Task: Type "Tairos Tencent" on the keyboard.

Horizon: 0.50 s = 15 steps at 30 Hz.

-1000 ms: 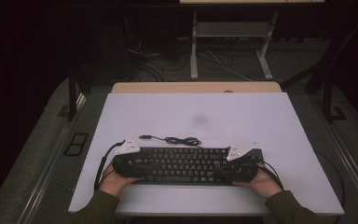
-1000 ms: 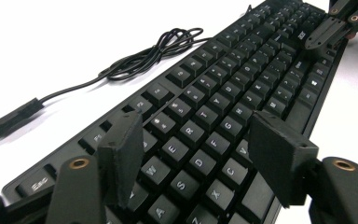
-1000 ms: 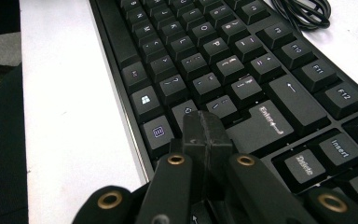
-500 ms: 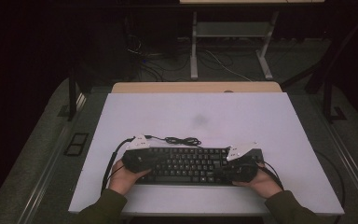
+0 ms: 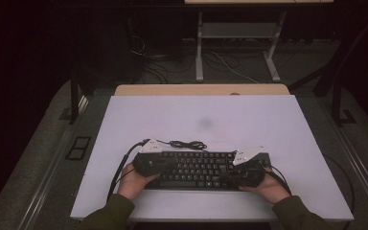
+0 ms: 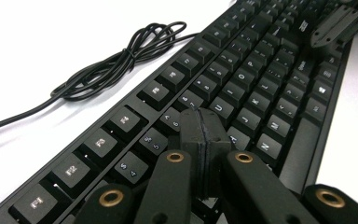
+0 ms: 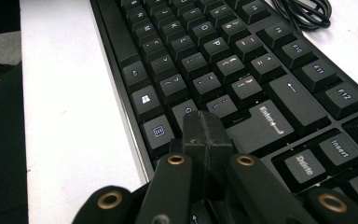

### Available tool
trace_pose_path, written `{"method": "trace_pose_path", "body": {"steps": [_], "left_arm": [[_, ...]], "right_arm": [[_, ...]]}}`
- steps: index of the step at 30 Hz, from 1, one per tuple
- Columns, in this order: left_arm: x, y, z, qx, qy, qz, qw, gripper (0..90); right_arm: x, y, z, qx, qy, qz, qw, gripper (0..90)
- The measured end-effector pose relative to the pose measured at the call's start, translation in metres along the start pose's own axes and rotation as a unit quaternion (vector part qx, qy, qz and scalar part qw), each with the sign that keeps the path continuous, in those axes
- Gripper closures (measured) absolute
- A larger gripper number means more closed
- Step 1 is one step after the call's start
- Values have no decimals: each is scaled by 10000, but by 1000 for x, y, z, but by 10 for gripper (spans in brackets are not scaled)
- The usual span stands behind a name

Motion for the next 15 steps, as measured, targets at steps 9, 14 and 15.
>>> {"method": "trace_pose_path", "body": {"steps": [9, 14, 15], "left_arm": [[1, 5, 3, 178, 72, -59, 9998, 889], [-1, 5, 2, 112, 73, -24, 9999, 889], [-1, 4, 2, 91, 85, -12, 9999, 889]], "right_arm": [[0, 0, 0, -1, -6, 6, 10000, 892], [0, 0, 0, -1, -5, 12, 10000, 892], [0, 0, 0, 0, -4, 12, 10000, 892]]}}
Point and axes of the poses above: each handheld gripper's, and its own axes: y roughly forward along the jaws, z roughly out of its underside, x roughly to its left, the point moved 4 cm from there along y, roughly forward along the jaws, and after that the axes turned 5 degrees about z, right-handed, at the moved point
